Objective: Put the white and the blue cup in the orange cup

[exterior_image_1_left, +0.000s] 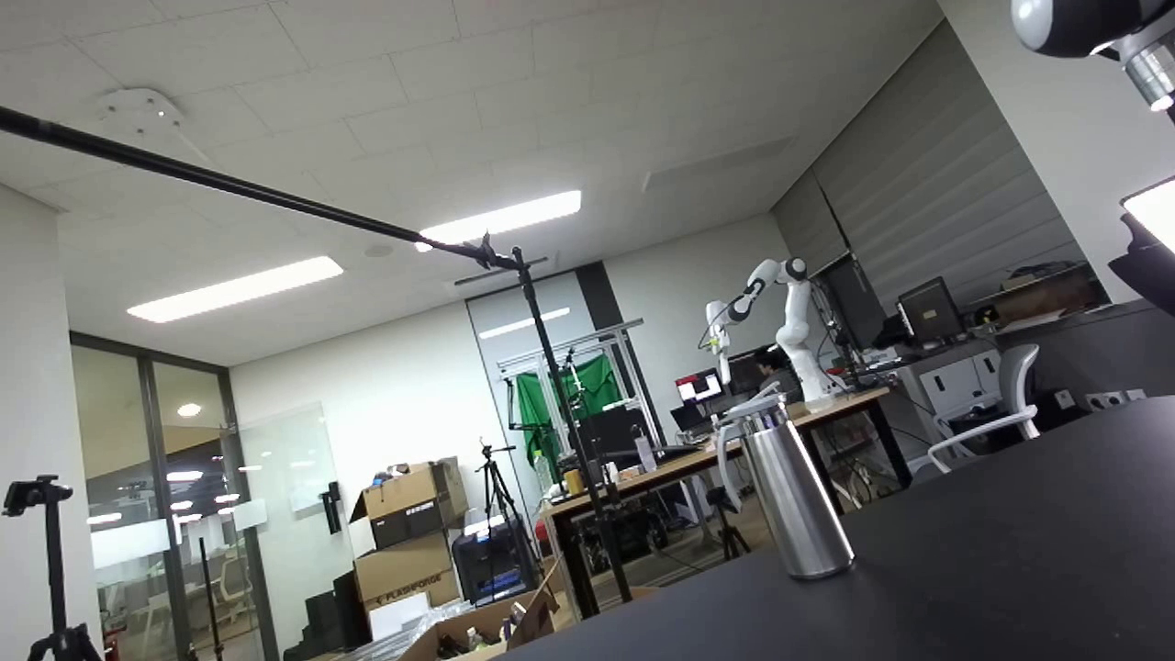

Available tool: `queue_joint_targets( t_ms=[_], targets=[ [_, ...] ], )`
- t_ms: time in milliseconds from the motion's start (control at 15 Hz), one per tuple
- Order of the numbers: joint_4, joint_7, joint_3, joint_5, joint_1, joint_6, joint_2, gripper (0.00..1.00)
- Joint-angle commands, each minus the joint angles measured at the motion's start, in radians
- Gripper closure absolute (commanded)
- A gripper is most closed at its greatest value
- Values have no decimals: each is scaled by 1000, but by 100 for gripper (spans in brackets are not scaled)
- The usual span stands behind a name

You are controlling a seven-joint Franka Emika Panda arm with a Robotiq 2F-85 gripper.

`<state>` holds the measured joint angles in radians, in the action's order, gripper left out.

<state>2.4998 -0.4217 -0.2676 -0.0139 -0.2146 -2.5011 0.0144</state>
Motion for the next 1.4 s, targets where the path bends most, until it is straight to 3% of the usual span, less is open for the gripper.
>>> queue_joint_targets(
  t_ms=[0, 667, 733, 800, 1333],
  targets=[
    [-35, -38, 17, 44, -5, 20, -64, 0],
    [-32, -192, 89, 22, -10, -108, -173, 0],
    [-30, -192, 96, 32, -12, -123, -184, 25],
    [-27, -195, 101, 26, -13, -141, -194, 26],
    [-24, -181, 127, 19, -28, -197, -225, 81]
  ],
)
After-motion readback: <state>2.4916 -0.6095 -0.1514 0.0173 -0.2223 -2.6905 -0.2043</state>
